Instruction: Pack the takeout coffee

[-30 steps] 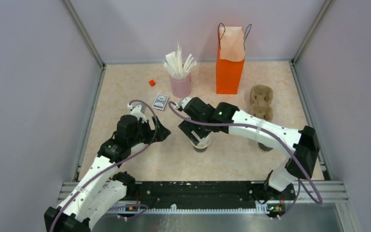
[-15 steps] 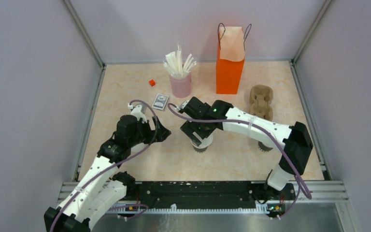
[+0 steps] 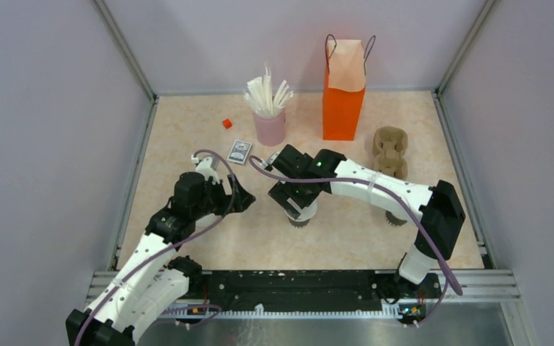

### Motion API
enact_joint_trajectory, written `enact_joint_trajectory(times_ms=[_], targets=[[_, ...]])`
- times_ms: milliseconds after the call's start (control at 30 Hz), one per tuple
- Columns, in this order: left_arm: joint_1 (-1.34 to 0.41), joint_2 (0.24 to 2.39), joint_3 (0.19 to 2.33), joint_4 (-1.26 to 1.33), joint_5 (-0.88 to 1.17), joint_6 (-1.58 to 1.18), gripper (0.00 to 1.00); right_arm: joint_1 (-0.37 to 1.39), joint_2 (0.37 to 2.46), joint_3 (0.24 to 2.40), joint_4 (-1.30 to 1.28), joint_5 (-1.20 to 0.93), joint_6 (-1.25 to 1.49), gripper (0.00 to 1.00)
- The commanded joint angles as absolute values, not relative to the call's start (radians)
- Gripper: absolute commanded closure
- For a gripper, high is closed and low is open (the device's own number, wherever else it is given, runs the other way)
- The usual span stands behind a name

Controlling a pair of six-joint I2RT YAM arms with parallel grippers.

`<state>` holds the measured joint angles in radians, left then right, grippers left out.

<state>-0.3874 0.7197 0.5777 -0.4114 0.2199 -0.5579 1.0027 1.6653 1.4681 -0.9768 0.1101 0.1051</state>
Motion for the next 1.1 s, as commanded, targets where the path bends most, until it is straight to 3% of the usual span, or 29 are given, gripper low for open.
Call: enact_joint_trajectory(times_ms=[0, 267, 500, 800, 967, 1067], targets=[[-0.384, 0.709, 0.577, -0.374, 0.244, -0.549, 0.04, 0.992, 1.652, 1.505, -0.960, 0.086, 0.104, 0.19], [-0.385, 0.730, 0.559, -0.305, 0.386, -0.521, 0.06, 0.979, 1.521, 1.463, -0.901, 0.052, 0.124, 0.08], [-0.385, 0.824, 0.508, -0.135, 0.586, -0.599, 0.15, 0.822, 1.342, 1.237, -0.671, -0.171, 0.174, 0.07], [-0.386, 0.937, 0.452, 0.106, 0.715, -0.709, 0.12, 0.787, 1.243, 1.067, -0.526, -0.200, 0.152, 0.05], [-0.385, 0.972, 0.420, 0.196, 0.728, -0.762, 0.12, 0.732, 1.236, 1.029, -0.480, -0.186, 0.213, 0.15], [-0.388, 0.988, 0.408, 0.241, 0.742, -0.785, 0.13, 0.696, 1.189, 0.959, -0.390, -0.203, 0.300, 0.27]])
